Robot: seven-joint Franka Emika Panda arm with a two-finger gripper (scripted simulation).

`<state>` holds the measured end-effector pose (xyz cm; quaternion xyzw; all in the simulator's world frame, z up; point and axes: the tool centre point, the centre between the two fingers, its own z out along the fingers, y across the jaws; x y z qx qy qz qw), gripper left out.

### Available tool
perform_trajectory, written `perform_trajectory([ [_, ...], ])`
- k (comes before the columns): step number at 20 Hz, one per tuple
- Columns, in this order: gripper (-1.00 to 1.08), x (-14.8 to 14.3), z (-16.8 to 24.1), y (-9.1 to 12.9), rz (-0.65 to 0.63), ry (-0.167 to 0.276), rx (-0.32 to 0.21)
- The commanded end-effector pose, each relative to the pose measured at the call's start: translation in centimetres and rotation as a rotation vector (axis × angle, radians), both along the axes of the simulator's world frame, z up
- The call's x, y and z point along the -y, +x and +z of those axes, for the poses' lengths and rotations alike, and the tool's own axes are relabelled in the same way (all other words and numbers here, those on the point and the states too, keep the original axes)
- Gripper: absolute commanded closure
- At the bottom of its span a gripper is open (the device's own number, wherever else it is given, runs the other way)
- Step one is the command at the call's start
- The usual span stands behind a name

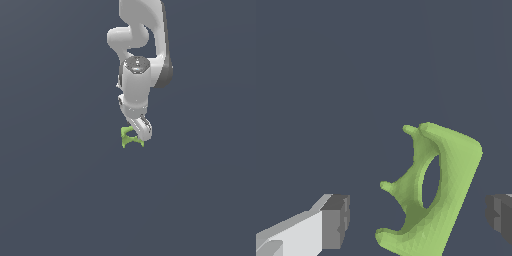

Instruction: Pick up the object and move it to a goal position.

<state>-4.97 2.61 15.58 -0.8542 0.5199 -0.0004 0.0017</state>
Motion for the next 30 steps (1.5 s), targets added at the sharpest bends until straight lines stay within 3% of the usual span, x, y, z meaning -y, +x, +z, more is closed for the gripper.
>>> perform_trajectory([
  [1, -0.92, 0.0, -0.2, -0.4, -0.067, 0.000, -0.001],
  [15, -0.92, 0.0, -0.9, -2.0, -0.342, -0.002, -0.003],
  [30, -0.92, 0.0, -2.2, -2.2, -0.381, -0.002, -0.003],
])
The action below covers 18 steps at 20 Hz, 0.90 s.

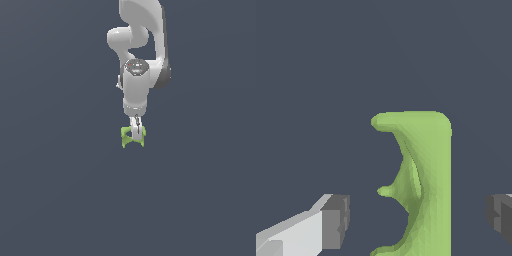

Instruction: Pick up the object and move it to a goal position.

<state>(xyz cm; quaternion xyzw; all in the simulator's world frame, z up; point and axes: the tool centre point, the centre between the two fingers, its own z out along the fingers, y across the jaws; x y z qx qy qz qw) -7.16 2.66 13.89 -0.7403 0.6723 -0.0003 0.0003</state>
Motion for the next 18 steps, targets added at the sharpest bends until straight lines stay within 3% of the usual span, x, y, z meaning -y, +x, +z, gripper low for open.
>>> perform_trajectory([
  [1, -0.92, 0.0, -0.9, -0.1, -0.001, 0.000, -0.001],
  [12, -0.92, 0.0, -4.3, -0.1, -0.004, 0.000, -0.001],
  [13, 1.08, 0.0, -4.3, -0.1, -0.004, 0.000, -0.001],
  [18, 1.08, 0.0, -4.3, -0.1, -0.004, 0.000, -0.001],
])
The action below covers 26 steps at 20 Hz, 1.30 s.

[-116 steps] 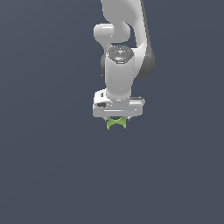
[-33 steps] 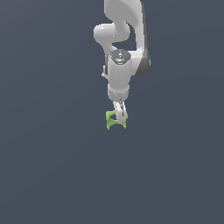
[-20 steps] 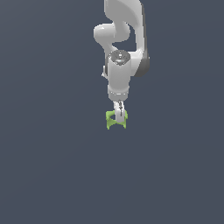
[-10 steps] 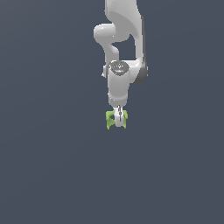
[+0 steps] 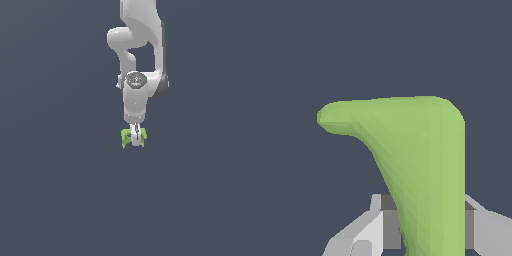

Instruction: Pick up the object and move it to a goal position.

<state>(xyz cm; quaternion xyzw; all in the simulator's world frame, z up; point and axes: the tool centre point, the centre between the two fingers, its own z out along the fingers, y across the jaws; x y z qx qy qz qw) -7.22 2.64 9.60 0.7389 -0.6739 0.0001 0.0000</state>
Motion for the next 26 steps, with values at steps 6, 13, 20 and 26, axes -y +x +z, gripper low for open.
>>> perform_trajectory([
  [6, 1.08, 0.0, 0.0, 0.0, 0.000, 0.000, 0.000],
  [13, 1.08, 0.7, 1.6, 0.6, 0.000, 0.000, 0.000],
  [20, 1.08, 2.3, 5.5, 2.2, -0.001, -0.001, 0.000],
  [26, 1.08, 4.3, 10.4, 4.2, -0.001, -0.002, 0.000],
])
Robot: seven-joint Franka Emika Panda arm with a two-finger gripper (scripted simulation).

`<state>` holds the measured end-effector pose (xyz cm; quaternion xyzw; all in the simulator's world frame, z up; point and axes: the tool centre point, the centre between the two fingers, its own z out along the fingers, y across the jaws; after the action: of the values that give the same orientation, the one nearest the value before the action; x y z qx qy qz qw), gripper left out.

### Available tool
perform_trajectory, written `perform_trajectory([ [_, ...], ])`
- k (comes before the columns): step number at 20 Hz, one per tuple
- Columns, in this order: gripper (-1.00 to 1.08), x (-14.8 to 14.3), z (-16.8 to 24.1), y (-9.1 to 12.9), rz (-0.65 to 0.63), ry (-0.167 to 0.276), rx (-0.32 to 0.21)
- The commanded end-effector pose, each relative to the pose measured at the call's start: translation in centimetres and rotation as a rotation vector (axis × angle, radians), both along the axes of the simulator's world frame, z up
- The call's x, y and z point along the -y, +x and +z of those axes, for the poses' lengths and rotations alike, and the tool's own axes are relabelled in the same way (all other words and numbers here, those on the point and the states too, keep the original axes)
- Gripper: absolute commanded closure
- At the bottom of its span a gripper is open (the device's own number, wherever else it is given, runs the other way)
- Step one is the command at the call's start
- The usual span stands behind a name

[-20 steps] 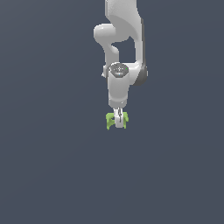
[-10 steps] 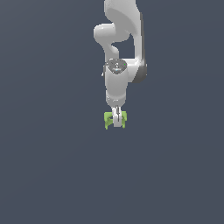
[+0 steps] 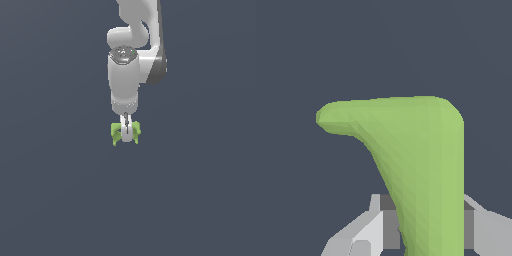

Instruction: Pick up the object and move it to a goal position.

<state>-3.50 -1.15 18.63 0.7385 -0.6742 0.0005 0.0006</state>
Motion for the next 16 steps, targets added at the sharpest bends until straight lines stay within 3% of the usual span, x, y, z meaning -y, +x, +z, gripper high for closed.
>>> perform_trajectory([
  [1, 1.08, 0.9, 2.3, 0.9, 0.000, 0.000, 0.000],
  [16, 1.08, 5.8, 14.2, 6.2, 0.001, 0.000, 0.000],
])
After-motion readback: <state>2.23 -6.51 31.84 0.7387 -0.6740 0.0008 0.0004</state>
